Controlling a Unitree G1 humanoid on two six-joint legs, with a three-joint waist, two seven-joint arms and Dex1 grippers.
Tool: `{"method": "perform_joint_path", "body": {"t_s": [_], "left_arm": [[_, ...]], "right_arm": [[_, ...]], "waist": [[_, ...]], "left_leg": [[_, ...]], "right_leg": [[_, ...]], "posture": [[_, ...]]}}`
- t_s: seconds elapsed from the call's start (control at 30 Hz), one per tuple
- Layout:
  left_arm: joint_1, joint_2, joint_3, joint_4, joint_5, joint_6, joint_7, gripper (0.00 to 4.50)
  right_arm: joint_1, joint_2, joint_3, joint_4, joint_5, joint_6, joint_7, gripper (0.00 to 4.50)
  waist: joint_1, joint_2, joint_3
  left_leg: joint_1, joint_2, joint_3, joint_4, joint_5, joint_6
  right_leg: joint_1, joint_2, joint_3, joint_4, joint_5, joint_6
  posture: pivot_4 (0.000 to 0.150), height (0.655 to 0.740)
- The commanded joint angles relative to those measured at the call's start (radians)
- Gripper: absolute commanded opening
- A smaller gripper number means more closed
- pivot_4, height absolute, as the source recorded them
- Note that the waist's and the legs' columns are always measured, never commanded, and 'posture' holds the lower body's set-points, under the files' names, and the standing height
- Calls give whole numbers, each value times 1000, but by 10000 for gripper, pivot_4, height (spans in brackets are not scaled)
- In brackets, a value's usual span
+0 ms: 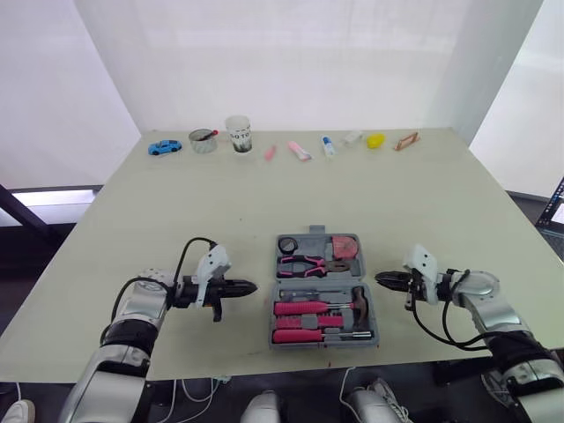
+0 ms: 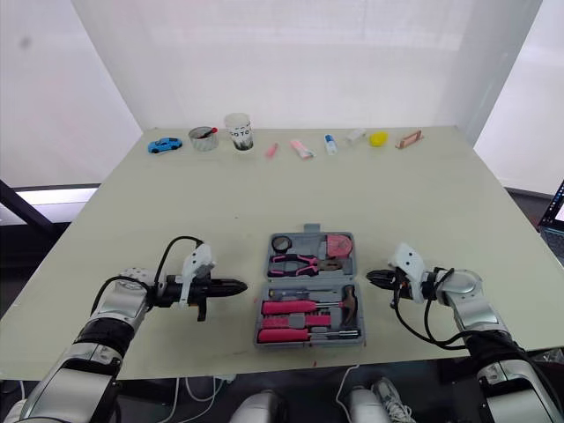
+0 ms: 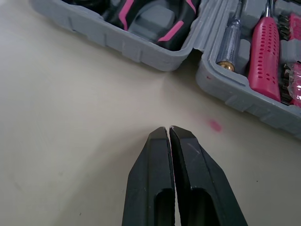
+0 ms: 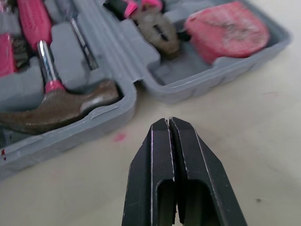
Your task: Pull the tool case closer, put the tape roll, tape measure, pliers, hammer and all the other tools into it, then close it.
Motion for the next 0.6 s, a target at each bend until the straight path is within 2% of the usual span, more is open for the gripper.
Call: {"method": "perform_joint_path", "body": {"t_s": [0.03,0.37,0.6], "left_arm": [[-28,-6,-1,17,10,-16,-8,1648],[-93,-45,-26,129,66,-77,4,1648],[-105,-68,-42,143,76,-84,-19,1648]], "right_arm": [[-24,6,-3,17,-6,-32,0,536],[-86,62,40,89,-61,-75,-11,536],[-94,79,46,103,-70,-83,-1,536]], "waist": [[0,0,0],[-1,0,0],[-1,0,0]], "left_leg": [[0,0,0,0,0,0],[0,0,0,0,0,0],[0,0,0,0,0,0]], "right_leg": [[0,0,0,0,0,0],[0,0,0,1,0,0],[0,0,0,1,0,0]], "posture": [[1500,7400],[1500,7400],[1500,7400]]}}
